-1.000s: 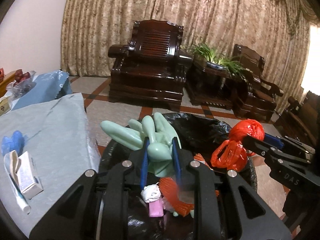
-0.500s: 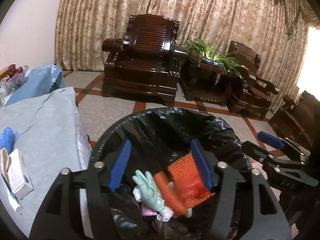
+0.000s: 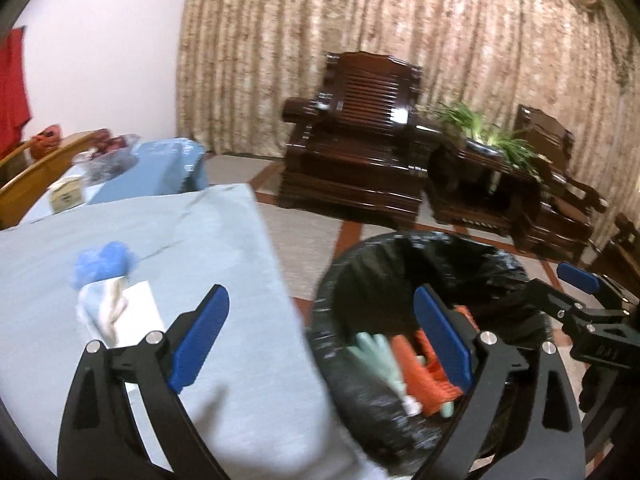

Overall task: Collect trash
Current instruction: 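Move both grippers back to the tube and tissue box on the table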

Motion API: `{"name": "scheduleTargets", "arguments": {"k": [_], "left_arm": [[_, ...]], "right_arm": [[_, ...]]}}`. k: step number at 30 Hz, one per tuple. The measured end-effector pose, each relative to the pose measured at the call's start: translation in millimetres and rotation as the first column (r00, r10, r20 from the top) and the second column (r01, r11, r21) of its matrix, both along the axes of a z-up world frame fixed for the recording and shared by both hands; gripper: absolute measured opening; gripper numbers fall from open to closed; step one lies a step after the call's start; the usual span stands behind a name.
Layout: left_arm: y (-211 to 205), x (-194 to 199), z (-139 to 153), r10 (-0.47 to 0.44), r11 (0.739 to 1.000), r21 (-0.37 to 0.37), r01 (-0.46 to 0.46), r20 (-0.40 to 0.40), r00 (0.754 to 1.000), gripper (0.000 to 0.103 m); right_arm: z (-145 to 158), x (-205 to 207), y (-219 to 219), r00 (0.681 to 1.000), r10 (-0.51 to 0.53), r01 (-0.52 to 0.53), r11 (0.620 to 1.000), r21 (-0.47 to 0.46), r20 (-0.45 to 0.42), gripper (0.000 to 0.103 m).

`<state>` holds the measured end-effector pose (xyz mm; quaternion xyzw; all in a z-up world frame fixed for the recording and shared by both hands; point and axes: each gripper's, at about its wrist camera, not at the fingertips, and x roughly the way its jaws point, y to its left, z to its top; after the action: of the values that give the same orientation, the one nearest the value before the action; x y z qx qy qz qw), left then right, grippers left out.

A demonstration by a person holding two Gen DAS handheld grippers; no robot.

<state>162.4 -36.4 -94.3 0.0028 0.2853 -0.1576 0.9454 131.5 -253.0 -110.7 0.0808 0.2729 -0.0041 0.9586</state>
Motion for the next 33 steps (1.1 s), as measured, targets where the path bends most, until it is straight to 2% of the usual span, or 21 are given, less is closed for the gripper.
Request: {"name": "scheduleTargets", "arguments": {"k": [8,17,24,33], "left_arm": [[72,-12,1,0.161,0.987,0.028,-0.161,0.011,0.987,0.091],[150,-18,-6,0.315,0.947,0.068,-0.315,0.007,0.949,0.091],[182,-17,-16,0.386,0.920,0.083,-0.384,-0.009,0.922,0.091],[216,-14,-36,0.433,0.897,0.107,-0.428,-0.027,0.901,0.091]], "right_arm": [[-2,17,55,0.994,0.105,-0.105,0.994,0.002,0.002,0.097],[-9,35,123,0.971,0.237,-0.237,0.971,0.002,-0.007,0.097],[-18,51,166,0.952,0.305,-0.305,0.952,-0.006,-0.024,0.097],[-44,81,223,0.929,0.364,-0.366,0.930,-0.023,-0.070,0.097]]}}
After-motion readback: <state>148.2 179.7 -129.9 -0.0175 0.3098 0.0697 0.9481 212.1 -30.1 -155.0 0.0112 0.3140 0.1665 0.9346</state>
